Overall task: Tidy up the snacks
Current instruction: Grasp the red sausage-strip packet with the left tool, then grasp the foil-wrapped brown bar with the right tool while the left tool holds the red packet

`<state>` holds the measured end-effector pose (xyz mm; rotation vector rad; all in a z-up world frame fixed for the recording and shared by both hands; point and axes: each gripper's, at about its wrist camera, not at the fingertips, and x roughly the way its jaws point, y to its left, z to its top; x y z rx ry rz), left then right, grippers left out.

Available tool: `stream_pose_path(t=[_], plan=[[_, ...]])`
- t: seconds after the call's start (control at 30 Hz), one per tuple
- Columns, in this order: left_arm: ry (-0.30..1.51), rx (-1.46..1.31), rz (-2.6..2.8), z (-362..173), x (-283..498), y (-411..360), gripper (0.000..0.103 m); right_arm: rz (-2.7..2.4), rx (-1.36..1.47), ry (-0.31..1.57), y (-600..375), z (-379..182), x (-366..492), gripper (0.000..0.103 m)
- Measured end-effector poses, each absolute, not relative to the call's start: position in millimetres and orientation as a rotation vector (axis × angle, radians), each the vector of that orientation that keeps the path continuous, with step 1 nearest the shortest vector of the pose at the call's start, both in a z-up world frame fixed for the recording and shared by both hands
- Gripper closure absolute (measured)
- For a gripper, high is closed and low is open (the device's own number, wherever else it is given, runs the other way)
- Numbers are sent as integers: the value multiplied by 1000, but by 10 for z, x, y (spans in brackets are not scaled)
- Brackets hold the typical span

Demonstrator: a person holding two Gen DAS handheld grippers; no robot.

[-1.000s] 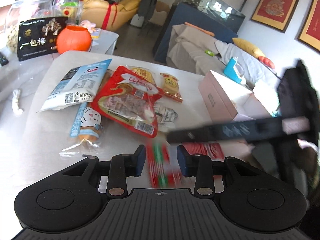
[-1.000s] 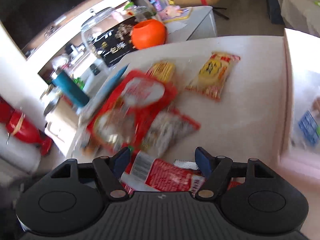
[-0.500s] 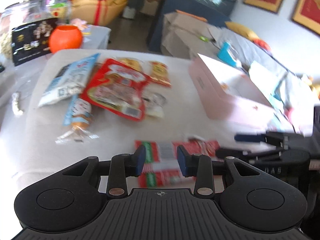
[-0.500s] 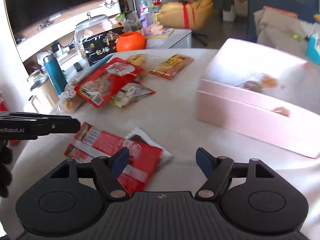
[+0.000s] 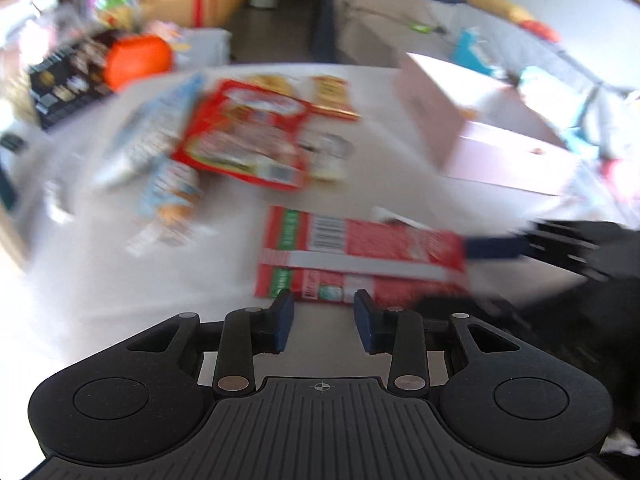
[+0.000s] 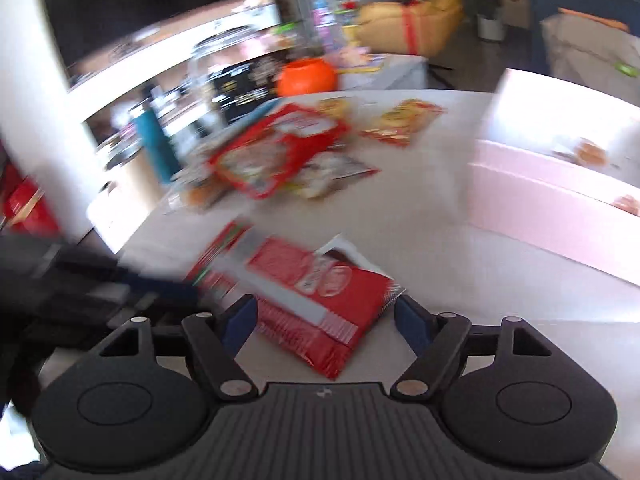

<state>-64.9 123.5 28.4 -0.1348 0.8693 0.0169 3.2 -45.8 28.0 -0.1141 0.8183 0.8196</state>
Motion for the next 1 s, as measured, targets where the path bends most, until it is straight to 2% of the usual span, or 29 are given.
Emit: stream_pose_path(t=[0.13,0.43,0.57,0.7,0.73,0.83,1.0], plan=[[865,-120,61,270,-574,1293,65,883,-124,794,-438,349,-26,27],[838,-173,62,248,-508,1404,65,614,-161,715,-630,344,281,29],[830,-224,66,268,-512,1484,68,718,-142,762,-456,269,216,29],[821,-232,72,308,-543,1508,68,742,-242,719,-184,211,47,28],[818,-230,73,317,-546,1502,68,743,-272,705,-134,205,13,31],[808,-234,66,346,-562,1479,68,750,-294,690,-129,246,-28,49],[786,-232,84,392,-522,1426,68,626,-286,676,-476,258,26,52]])
